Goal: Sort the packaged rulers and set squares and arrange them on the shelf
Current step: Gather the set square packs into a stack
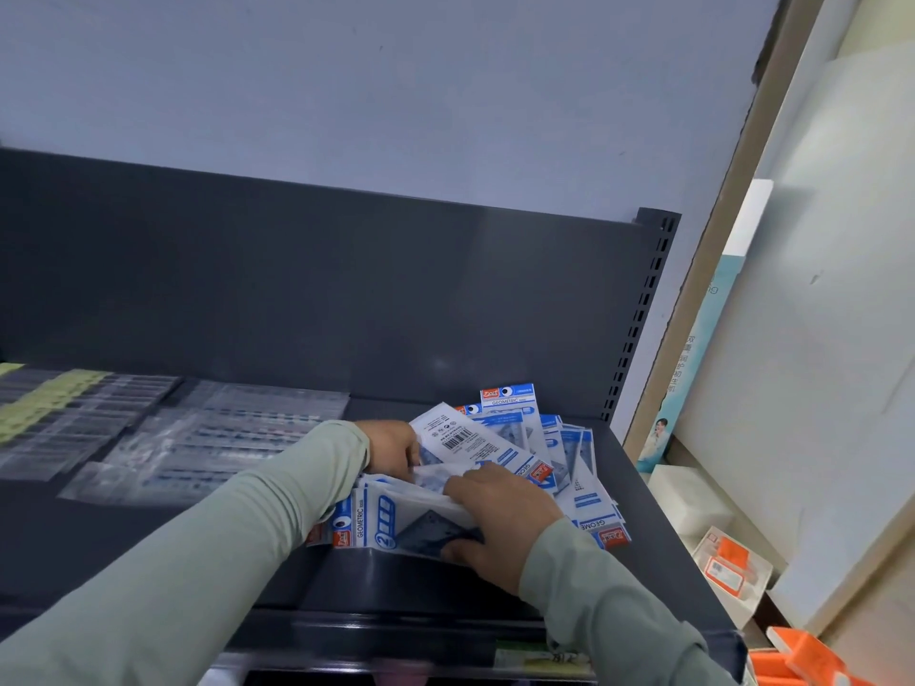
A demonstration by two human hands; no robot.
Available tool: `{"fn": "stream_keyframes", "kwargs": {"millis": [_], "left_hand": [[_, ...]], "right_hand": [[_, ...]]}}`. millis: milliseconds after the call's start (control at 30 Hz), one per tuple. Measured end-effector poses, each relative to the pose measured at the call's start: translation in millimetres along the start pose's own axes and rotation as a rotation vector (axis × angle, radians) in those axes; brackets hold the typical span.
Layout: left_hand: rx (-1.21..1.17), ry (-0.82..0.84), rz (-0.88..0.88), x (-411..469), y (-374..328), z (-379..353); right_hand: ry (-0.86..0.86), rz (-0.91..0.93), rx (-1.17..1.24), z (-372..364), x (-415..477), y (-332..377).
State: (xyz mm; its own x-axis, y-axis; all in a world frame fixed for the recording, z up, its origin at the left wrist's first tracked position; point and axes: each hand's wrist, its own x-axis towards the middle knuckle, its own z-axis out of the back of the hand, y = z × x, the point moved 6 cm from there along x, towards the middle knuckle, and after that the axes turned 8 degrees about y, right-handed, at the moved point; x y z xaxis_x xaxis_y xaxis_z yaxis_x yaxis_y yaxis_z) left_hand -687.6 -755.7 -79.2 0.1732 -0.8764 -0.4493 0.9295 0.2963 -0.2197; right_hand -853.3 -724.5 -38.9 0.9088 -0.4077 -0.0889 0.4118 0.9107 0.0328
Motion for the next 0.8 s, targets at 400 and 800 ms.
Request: {"fn": "stream_keyframes", "kwargs": {"millis": [400,800], "left_hand": [[-0.61,0.283,-0.322,-23.7,-29.6,25.1],[0.291,-0.006,-0.158,39.9,-61.7,5.6]], "right_hand": [[-0.005,-0.14,-0.022,3.7,-3.0,-10.7],[0.003,-0.043,0.067,3.3,-3.9,-9.0]]}}
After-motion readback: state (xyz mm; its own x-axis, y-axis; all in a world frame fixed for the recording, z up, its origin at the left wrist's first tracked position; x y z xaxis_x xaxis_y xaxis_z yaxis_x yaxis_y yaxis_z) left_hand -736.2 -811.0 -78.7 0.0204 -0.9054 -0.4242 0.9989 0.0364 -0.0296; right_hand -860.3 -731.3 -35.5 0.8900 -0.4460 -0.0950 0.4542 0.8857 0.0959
